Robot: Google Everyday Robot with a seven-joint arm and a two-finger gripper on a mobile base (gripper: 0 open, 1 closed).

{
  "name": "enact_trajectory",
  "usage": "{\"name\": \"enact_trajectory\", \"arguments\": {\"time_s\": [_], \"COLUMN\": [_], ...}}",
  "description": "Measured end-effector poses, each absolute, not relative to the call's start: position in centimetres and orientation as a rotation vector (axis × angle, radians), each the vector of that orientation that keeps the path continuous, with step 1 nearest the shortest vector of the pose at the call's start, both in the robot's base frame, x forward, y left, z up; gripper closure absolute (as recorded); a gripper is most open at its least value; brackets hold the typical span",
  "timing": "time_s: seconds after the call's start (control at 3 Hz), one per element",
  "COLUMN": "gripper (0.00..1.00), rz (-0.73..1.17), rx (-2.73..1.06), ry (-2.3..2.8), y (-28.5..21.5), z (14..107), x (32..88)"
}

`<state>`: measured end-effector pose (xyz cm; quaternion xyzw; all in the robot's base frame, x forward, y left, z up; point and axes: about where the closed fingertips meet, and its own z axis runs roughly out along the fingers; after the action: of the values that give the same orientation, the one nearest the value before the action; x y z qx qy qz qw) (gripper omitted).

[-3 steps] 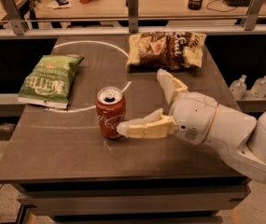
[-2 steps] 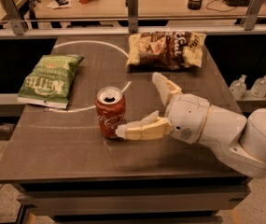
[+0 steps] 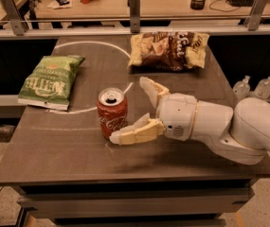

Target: Knock coke can over

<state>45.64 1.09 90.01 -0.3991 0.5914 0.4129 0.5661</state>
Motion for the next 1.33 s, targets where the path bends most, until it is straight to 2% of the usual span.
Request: {"name": "enact_trajectory", "arguments": {"time_s": [1.0,1.33], "gripper": [0.00,0.16], "rz": [1.051,1.052], "rx": [-0.994,-1.031], "ry": [1.324,1.306], "y": [5.4,5.9], "z": [88.2,87.7], "x": [45.5,45.7]}}
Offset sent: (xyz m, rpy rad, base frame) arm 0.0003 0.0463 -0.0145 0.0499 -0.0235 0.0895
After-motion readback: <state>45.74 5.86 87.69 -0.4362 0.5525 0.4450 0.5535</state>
